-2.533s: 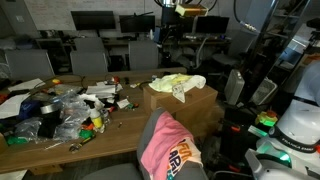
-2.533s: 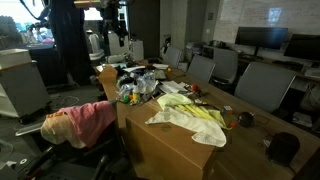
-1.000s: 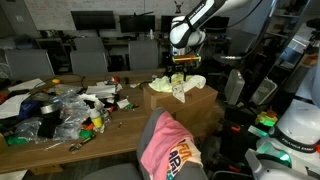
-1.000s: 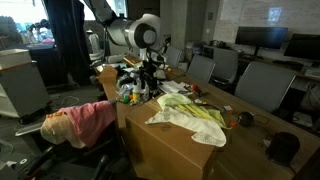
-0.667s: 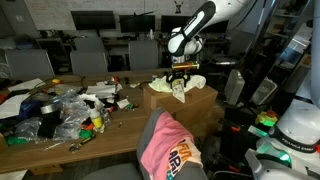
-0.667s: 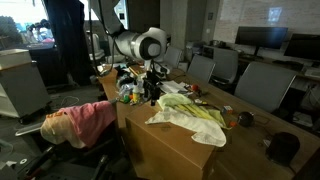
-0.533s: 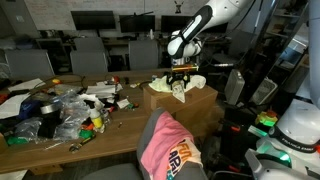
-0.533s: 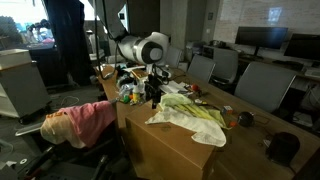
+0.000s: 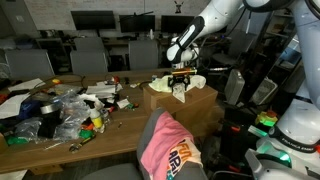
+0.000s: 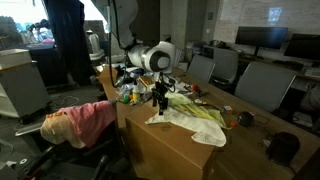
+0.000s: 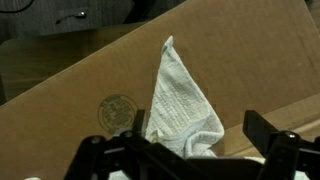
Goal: Remove all the clothes from the top of the box and hang them on the chair
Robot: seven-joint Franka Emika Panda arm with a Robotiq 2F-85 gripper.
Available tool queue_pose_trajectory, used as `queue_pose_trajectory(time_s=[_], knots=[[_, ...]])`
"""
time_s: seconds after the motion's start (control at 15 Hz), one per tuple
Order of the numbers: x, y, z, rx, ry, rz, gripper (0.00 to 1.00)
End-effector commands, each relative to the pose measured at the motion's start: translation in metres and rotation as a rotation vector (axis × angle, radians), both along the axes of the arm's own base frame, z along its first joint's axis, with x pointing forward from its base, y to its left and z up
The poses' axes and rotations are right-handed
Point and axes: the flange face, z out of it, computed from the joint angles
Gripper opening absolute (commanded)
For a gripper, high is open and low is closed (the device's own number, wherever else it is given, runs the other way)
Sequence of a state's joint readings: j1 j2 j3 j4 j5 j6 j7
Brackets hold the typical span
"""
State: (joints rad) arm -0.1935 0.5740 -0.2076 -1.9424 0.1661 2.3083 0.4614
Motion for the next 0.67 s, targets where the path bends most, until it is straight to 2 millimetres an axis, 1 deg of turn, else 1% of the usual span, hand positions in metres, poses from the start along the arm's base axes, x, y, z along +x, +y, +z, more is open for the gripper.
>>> queue_pose_trajectory(time_s=[0.0, 0.27, 0.6], knots=[[0.009, -0.012, -0.013, -0.014, -0.009, -0.047, 1.00], [0.011, -0.011, -0.024, -0.006, -0.005, -0.058, 1.00], [0.012, -0.012, -0.033, -0.007, -0.002, -0.068, 1.00]])
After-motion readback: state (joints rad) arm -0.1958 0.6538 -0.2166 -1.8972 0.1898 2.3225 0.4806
